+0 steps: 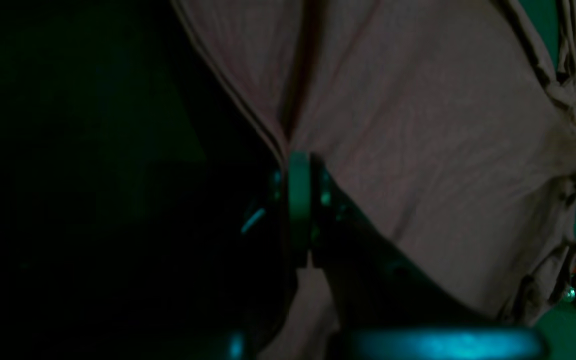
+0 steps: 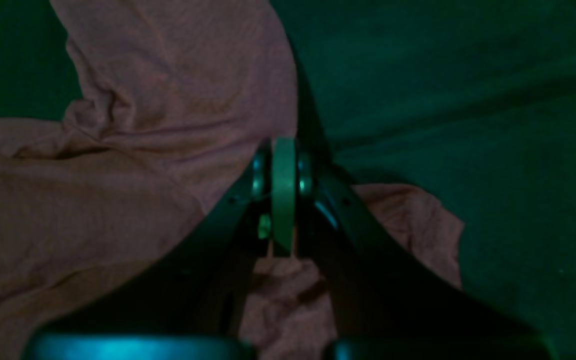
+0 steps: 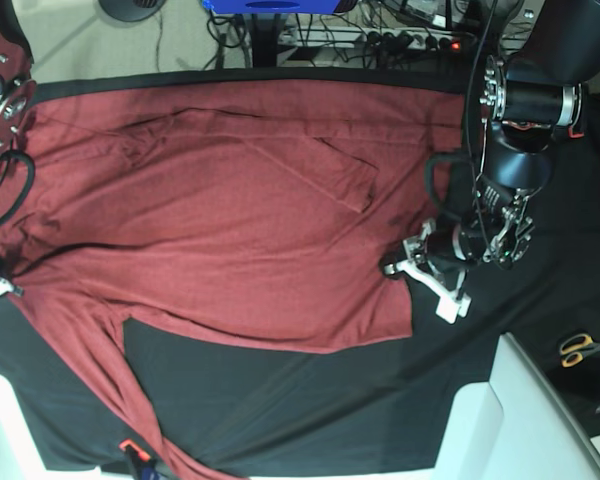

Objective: Fold the T-shirt properly
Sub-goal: 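Drag the held side edge with the left gripper toward the hem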

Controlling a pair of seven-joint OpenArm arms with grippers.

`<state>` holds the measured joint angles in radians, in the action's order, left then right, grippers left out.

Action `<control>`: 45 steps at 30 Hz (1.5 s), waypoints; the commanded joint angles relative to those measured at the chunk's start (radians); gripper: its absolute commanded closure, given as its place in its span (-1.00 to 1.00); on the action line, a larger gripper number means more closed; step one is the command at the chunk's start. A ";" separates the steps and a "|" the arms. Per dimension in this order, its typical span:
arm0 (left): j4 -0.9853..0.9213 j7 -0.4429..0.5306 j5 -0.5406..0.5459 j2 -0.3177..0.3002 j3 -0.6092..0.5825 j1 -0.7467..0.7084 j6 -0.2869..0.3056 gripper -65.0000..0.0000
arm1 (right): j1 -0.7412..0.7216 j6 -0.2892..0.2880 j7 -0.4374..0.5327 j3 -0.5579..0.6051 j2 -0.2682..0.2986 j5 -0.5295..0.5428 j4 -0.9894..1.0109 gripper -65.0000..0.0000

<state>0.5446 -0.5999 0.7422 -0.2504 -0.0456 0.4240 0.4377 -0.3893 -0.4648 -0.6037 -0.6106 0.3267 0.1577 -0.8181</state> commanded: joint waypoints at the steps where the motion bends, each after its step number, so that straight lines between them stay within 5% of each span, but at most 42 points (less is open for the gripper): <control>1: 0.019 -0.019 -0.023 -0.017 0.000 -0.009 -0.015 1.00 | -0.026 -0.007 0.017 0.001 0.018 0.015 -0.017 1.00; 5: 0.151 -0.053 -0.023 -0.043 0.002 -0.098 -0.018 1.00 | -0.015 -0.007 0.017 0.001 0.021 0.015 -0.017 1.00; 10: 0.346 -0.088 -0.026 -0.054 0.108 -0.222 -0.153 1.00 | -0.012 -0.007 0.017 0.001 0.022 0.015 -0.017 1.00; 24: 0.466 -0.170 -0.025 -0.054 0.131 -0.274 -0.155 1.00 | -0.010 -0.007 0.015 0.001 0.021 0.013 -0.017 1.00; 30: 0.527 -0.217 -0.025 -0.074 0.134 -0.285 -0.158 -0.19 | -0.010 -0.005 0.015 0.002 0.022 0.013 -0.017 1.00; 32: 0.556 -0.217 -0.023 -0.076 0.155 -0.294 -0.158 -0.41 | -0.010 -0.005 0.015 0.002 0.021 0.013 -0.017 1.00; 37: 0.556 -0.217 -0.029 -0.073 0.315 -0.285 -0.158 -0.47 | -0.010 -0.005 0.015 0.002 0.019 0.013 -0.017 1.00; 45: 0.288 -0.210 -0.082 -0.114 0.323 -0.070 -0.158 -0.47 | -0.010 -0.005 0.015 0.002 0.016 0.013 -0.017 1.00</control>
<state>0.8177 -0.8196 0.6483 -0.3500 0.2749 0.3313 0.2764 -0.3714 -0.4652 -0.6056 -0.6086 0.3214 0.1596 -0.8177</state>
